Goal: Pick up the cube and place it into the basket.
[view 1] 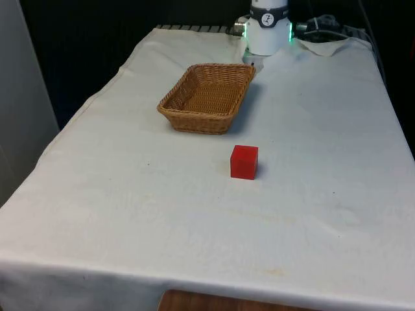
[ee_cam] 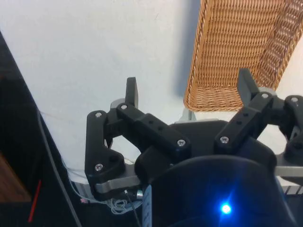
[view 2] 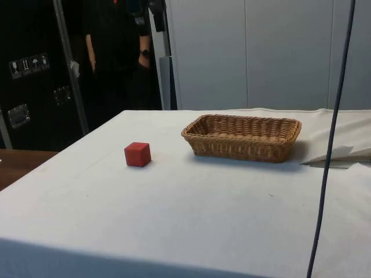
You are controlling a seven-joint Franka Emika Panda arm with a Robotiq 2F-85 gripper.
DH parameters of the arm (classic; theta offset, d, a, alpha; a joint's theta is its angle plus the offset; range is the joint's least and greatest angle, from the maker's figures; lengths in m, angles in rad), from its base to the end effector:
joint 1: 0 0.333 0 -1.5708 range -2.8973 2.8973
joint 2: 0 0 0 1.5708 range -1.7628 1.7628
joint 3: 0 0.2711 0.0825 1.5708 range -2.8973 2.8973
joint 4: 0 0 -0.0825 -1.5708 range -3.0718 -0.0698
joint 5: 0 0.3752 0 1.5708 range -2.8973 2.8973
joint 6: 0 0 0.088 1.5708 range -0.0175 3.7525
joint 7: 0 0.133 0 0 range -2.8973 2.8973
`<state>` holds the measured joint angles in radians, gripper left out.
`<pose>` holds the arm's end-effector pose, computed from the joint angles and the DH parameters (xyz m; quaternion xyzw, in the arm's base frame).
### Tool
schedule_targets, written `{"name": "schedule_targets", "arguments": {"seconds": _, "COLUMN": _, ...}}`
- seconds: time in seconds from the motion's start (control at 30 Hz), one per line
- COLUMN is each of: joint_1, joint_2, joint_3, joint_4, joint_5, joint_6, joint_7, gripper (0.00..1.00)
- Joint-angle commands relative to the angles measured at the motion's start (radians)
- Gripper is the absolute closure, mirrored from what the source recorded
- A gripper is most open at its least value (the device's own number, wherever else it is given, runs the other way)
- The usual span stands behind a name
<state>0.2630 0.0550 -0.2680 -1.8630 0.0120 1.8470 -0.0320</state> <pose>0.5564 -0.0002 0.4112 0.9993 0.0116 -0.0345 0.0009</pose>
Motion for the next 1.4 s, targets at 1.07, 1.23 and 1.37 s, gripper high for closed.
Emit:
{"name": "schedule_targets", "arguments": {"seconds": 1.07, "joint_1": 0.016, "joint_2": 0.220, "joint_3": 0.010, "joint_4": 0.007, "joint_5": -0.024, "joint_6": 0.220, "joint_7": 0.046, "gripper": 0.00}}
{"name": "schedule_targets", "arguments": {"seconds": 1.23, "joint_1": 0.016, "joint_2": 0.246, "joint_3": 0.009, "joint_4": 0.009, "joint_5": -0.024, "joint_6": 0.246, "joint_7": 0.047, "gripper": 0.00}}
{"name": "schedule_targets", "arguments": {"seconds": 1.37, "joint_1": 0.014, "joint_2": 0.267, "joint_3": 0.011, "joint_4": 0.007, "joint_5": -0.017, "joint_6": 0.267, "joint_7": 0.040, "gripper": 0.00}}
